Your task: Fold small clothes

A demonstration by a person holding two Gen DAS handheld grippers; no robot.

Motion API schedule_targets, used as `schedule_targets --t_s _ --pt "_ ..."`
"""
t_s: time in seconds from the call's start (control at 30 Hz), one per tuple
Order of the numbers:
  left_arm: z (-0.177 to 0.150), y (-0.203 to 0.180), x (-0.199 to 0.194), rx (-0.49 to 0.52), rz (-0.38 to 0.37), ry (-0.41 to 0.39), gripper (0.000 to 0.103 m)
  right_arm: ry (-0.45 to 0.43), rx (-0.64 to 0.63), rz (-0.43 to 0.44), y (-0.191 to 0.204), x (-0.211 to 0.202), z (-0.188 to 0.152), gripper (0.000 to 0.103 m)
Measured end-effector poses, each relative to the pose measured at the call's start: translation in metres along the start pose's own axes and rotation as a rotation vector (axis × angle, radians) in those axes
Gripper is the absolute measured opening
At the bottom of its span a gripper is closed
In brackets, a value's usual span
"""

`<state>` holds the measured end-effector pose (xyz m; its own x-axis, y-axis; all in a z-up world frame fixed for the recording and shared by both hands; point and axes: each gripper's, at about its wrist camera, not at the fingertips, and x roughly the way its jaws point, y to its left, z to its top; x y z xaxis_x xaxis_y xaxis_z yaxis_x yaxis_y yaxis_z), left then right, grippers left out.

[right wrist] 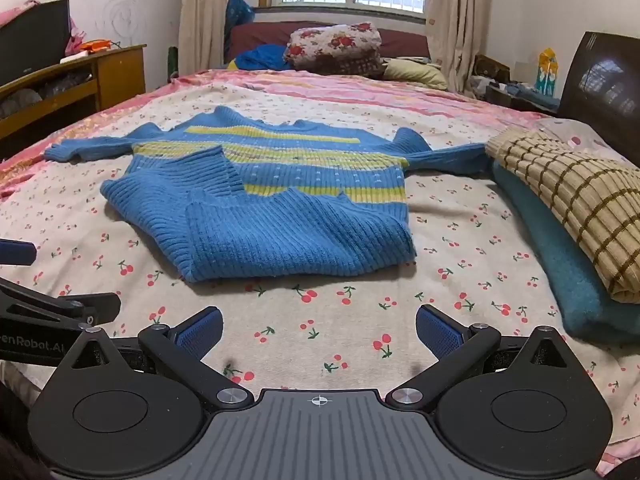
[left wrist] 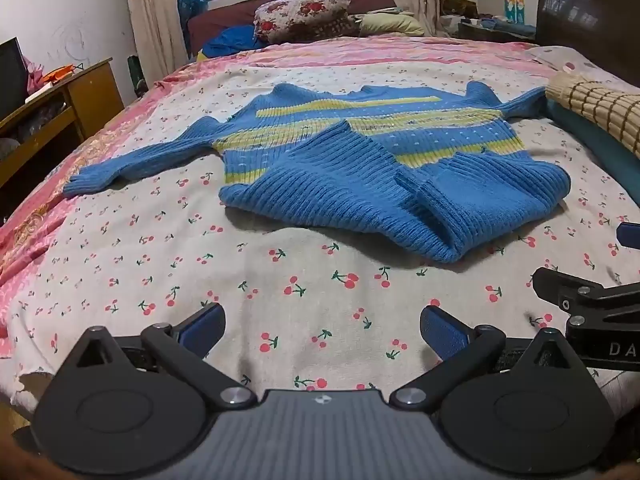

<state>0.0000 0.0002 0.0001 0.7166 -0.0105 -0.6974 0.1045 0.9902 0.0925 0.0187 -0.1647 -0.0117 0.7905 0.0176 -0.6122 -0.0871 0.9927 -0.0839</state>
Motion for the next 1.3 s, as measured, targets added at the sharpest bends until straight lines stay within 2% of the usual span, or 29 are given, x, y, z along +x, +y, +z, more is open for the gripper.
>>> schedule_targets --t_s 0.63,1.3 --pt "-0.0057 0.0018 0.0057 -0.008 -0.007 0.041 0.103 -0.006 -0.017 0.008 0.0038 -0.0023 -0.0006 0.102" --pt "-0.0066 0.0056 0.0041 -0.028 -0.029 0.036 0.103 -0.002 -0.041 0.005 0.0072 -0.0011 -0.0019 0.1"
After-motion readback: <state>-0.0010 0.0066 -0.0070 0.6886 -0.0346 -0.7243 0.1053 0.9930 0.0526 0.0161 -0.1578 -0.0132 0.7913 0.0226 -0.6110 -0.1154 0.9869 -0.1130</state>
